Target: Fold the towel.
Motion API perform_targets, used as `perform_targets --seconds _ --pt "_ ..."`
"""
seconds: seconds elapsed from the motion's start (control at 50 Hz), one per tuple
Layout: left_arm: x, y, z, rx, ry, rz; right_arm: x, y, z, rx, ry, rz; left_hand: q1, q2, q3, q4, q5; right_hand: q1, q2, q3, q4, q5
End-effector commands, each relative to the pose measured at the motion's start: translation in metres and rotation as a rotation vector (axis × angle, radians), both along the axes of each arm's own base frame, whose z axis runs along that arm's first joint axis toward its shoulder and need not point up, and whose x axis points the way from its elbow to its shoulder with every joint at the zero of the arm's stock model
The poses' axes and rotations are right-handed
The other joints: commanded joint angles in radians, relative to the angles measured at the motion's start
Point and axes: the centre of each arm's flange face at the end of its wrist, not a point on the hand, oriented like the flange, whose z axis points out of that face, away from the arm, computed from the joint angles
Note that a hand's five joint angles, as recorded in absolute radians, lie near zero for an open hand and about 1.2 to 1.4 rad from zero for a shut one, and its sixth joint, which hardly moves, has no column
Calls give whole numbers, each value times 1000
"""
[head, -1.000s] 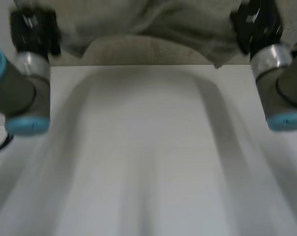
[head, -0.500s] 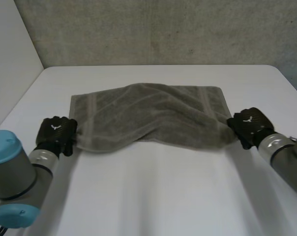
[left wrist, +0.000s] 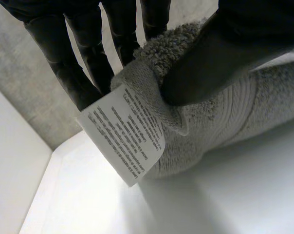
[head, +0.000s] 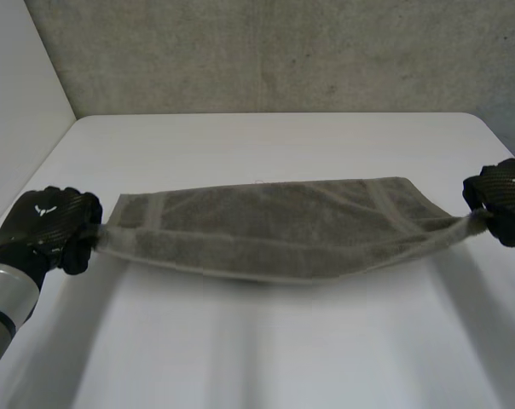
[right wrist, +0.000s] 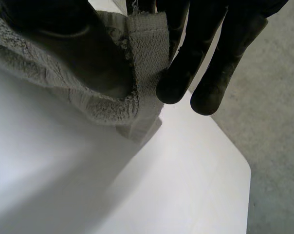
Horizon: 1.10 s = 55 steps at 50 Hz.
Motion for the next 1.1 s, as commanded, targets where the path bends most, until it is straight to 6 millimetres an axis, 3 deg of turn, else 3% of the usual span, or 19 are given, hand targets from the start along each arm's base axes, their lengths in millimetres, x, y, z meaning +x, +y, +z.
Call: perform_targets --seconds 0.02,0.06,0.08,0.12,0.18,0.22,0.28,0.5,0.52,0.54,0.56,0.6,0.72,0.78,0.82,0.84,0.94,1.02,1.1 --pt "-11 -39 -10 24 27 -24 6 -46 -9 -56 -29 13 -41 -81 -153 -113 -277 58 77 55 53 53" --pt "-20 -63 -23 66 51 -25 27 -69 -20 -41 -46 7 -41 -81 -153 -113 -277 58 77 55 53 53" --pt "-20 -63 -23 66 52 -25 27 -69 -20 -41 -46 7 -41 -81 -153 -113 -277 58 77 55 53 53" --pt "-24 -91 -44 109 51 21 44 -95 -31 -45 -22 -34 -41 -81 -153 -113 -277 58 77 55 53 53" --pt "-24 -105 -53 116 43 52 51 -109 -41 -44 -8 -56 -41 -81 -153 -113 -277 58 77 55 53 53" --pt "-27 -128 -69 143 27 95 60 -135 -61 -48 13 -99 -41 -81 -153 -113 -277 58 77 55 53 53" --pt "-33 -146 -83 168 18 107 66 -156 -75 -58 19 -128 -41 -81 -153 -113 -277 58 77 55 53 53" --pt "-54 -183 -102 172 15 83 89 -190 -96 -119 -7 -165 -41 -81 -153 -113 -277 58 77 55 53 53" --pt "-56 -188 -104 164 18 80 92 -193 -100 -130 -3 -178 -41 -81 -153 -113 -277 -217 -198 -220 -222 -222" --pt "-57 -192 -106 158 21 80 95 -196 -103 -141 4 -195 -239 -278 -350 -310 -474 -670 -652 -673 -675 -675" --pt "-57 -192 -106 158 21 80 95 -196 -103 -141 4 -195 -240 -280 -352 -312 -476 -674 -656 -678 -680 -680" --pt "-58 -196 -105 144 21 80 95 -200 -106 -157 17 -249 -1260 -1300 -1371 -1331 -1495 -1163 -1145 -1166 -1169 -1168" --pt "-60 -194 -97 131 31 80 95 -195 -112 -133 28 -280 -1262 -1302 -1374 -1333 -1498 -1163 -1145 -1166 -1169 -1168" --pt "-61 -191 -78 102 38 77 97 -184 -116 -92 38 -268 -1262 -1302 -1374 -1333 -1498 -1163 -1145 -1166 -1169 -1168" --pt "-54 -183 -56 79 42 99 95 -171 -91 -97 16 -262 -1262 -1302 -1374 -1333 -1498 -1163 -1145 -1166 -1169 -1168" --pt "-54 -183 -56 79 42 99 95 -171 -91 -97 16 -262 -1262 -1302 -1374 -1333 -1498 -1163 -1145 -1166 -1169 -1168" --pt "-36 -149 -17 55 45 135 85 -133 -62 -46 -47 -231 -1262 -1302 -1374 -1333 -1498 -1163 -1145 -1166 -1169 -1168" --pt "-31 -129 -11 58 45 135 84 -109 -54 -20 -61 -177 -1262 -1302 -1374 -1333 -1498 -1163 -1145 -1166 -1169 -1168" --pt "-28 -104 -13 46 46 124 70 -87 -66 30 -58 -155 -1262 -1302 -1374 -1333 -1498 -1163 -1145 -1166 -1169 -1168"
